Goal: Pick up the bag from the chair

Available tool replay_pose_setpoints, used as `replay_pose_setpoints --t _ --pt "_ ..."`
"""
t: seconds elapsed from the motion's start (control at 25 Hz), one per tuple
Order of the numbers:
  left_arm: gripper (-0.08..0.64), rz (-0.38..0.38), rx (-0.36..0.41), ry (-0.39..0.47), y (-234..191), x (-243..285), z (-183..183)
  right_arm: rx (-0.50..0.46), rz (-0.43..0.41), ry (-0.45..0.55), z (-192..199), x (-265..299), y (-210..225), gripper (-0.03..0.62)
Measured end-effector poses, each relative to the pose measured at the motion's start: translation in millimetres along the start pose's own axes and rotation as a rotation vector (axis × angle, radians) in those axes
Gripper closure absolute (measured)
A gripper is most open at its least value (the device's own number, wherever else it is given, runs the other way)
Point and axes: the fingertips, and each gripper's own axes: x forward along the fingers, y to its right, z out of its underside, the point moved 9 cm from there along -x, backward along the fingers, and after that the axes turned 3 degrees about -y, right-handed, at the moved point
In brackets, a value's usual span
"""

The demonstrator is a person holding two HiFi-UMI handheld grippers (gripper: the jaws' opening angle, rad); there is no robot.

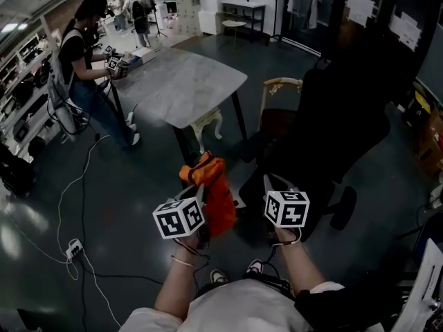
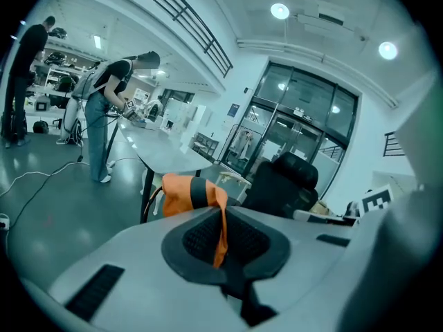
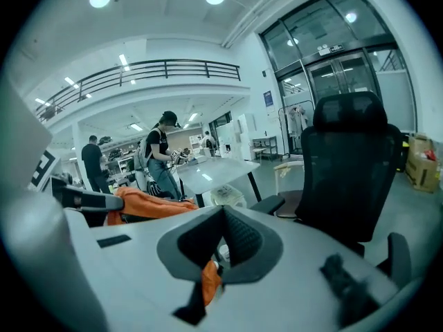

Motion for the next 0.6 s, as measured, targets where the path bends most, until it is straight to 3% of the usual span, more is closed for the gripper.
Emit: replay_pose_setpoints --t 0.6 --pt "0.535 -0.010 0.016 0.010 6.9 -9.4 -1.2 -0.017 -0.022 -0.016 -1.4 -8.8 -4.6 0.560"
